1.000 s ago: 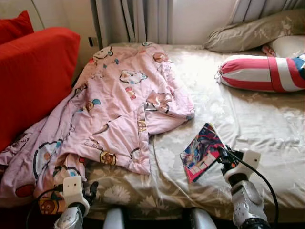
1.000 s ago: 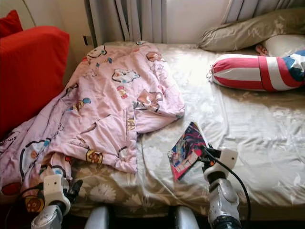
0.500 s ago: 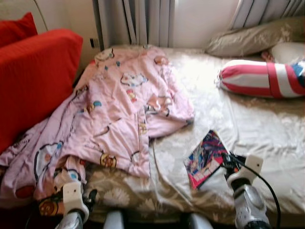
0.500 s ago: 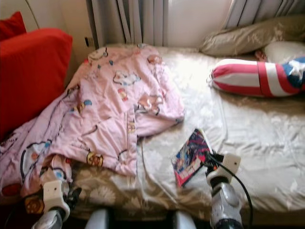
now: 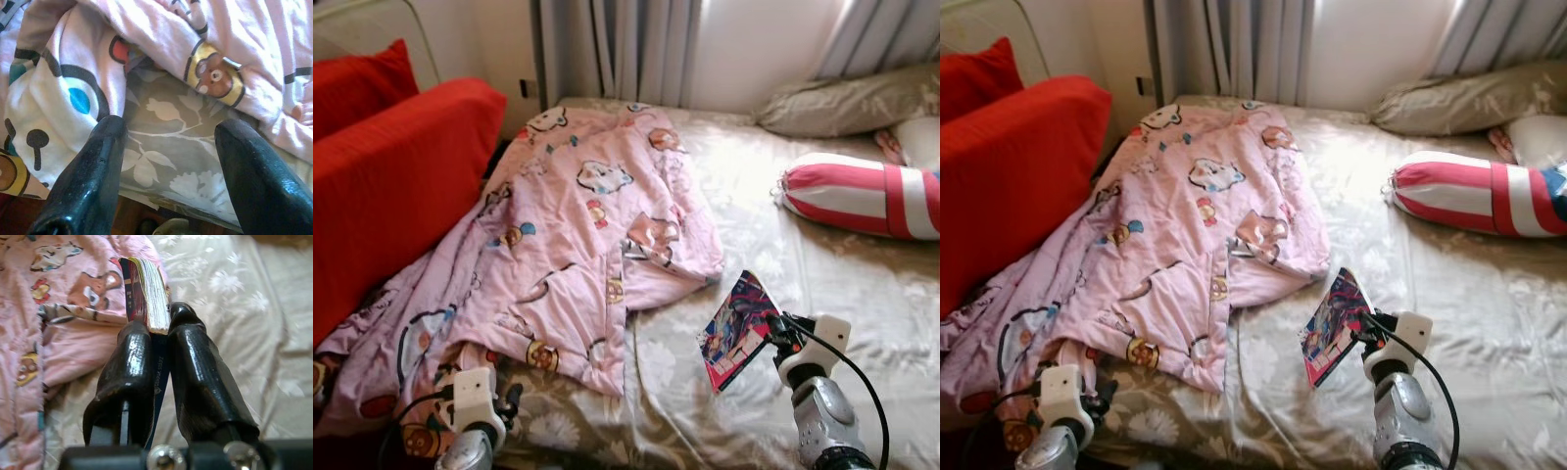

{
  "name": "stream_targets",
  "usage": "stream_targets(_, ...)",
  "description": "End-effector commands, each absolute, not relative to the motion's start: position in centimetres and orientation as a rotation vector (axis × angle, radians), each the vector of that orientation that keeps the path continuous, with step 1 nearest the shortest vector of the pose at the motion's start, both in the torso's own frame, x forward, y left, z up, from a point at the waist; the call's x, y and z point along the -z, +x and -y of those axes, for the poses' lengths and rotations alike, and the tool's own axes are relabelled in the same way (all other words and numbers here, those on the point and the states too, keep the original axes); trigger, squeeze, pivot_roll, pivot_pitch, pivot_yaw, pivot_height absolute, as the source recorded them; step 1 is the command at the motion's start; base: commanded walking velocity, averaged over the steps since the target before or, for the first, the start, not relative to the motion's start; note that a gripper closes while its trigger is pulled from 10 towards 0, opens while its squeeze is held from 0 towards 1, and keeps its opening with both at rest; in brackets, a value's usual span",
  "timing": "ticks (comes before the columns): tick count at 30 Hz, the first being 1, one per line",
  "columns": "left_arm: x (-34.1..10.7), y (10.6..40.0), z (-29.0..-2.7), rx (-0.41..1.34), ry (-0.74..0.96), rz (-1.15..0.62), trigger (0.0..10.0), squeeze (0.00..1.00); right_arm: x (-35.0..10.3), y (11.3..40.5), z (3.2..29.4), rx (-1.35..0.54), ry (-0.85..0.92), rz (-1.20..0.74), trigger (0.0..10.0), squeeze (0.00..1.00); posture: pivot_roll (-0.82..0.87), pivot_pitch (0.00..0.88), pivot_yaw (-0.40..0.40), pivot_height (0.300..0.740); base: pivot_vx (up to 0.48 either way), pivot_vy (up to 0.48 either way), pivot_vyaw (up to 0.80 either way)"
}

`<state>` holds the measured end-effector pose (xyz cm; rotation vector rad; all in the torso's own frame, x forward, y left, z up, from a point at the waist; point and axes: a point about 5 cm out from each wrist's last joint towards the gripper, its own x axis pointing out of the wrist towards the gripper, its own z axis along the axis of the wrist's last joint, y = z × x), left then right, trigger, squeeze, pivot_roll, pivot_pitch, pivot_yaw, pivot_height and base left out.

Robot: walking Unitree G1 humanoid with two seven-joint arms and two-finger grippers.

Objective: Clean up the room

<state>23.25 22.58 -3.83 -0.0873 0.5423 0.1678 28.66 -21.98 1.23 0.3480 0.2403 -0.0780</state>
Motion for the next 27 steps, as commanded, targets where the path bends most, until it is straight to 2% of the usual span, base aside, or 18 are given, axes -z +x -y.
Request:
stream_targets(1,4.1,23.2,-22.2,-0.15,-0.084,-0.567,10.0,0.0,-2.1,29.2,22.7,0.083,0.321,-0.211,10.0,0.0,0.2,0.0,-0.125,0.731,0.0,0.0,0.0)
stream_targets(12,4.4,23.2,-22.0,-0.147,-0.087,-0.613,10.0,0.0,-1.6,29.1,22.6,0.089,0.297,-0.259,10.0,0.0,0.17,0.0,-0.12,0.74,0.0,0.0,0.0)
stream_targets(27,5.5,21.8,-22.0,-0.187,-0.11,-0.687,10.0,0.0,2.5,25.0,23.2,0.196,0.242,-0.461,10.0,0.0,0.11,0.0,-0.064,0.74,0.0,0.0,0.0)
